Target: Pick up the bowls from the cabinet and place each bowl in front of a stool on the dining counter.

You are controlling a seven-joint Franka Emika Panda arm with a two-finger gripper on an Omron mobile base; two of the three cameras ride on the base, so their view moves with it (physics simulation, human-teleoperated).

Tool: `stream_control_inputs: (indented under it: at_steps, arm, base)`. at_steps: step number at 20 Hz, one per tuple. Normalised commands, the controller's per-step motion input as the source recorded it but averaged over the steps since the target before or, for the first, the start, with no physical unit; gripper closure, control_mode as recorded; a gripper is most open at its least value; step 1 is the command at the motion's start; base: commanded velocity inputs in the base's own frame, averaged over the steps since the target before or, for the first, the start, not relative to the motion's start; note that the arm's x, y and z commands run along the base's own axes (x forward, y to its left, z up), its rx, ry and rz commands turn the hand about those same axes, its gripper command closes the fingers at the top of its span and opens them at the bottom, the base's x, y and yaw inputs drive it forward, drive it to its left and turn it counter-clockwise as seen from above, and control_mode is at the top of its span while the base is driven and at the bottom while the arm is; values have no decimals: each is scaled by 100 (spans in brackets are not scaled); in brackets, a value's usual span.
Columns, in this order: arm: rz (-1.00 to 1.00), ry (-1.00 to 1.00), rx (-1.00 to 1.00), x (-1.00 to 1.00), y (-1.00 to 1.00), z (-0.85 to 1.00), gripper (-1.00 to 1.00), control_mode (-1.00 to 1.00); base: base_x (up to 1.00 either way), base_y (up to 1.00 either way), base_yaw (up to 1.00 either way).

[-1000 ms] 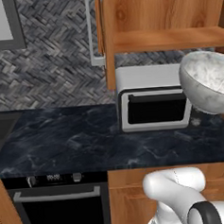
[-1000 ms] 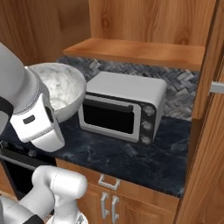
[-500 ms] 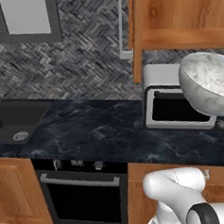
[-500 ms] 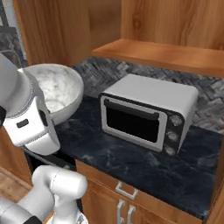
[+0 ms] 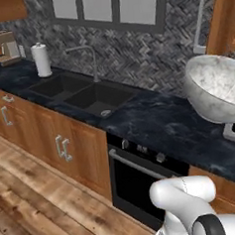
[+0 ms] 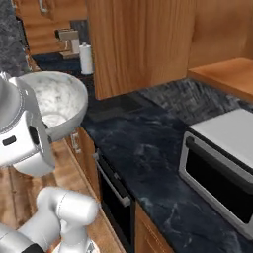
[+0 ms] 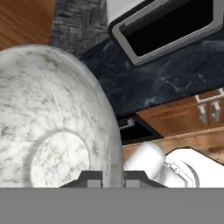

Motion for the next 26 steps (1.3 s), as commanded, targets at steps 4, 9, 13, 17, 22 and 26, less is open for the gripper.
stream_control_inputs:
  at_steps: [4,9,13,17,22,26]
  arm:
    - [0,0,0,0,0,0,100,100]
    - [0,0,0,0,0,0,100,100]
    - [0,0,0,0,0,0,100,100]
    - [0,0,0,0,0,0,100,100]
    - [0,0,0,0,0,0,100,100]
    - [0,0,0,0,0,0,100,100]
  base:
    - [-2,37,84]
    - [1,20,74]
    - [13,19,68]
    - [32,19,61]
    - [33,10,54]
    - [0,6,54]
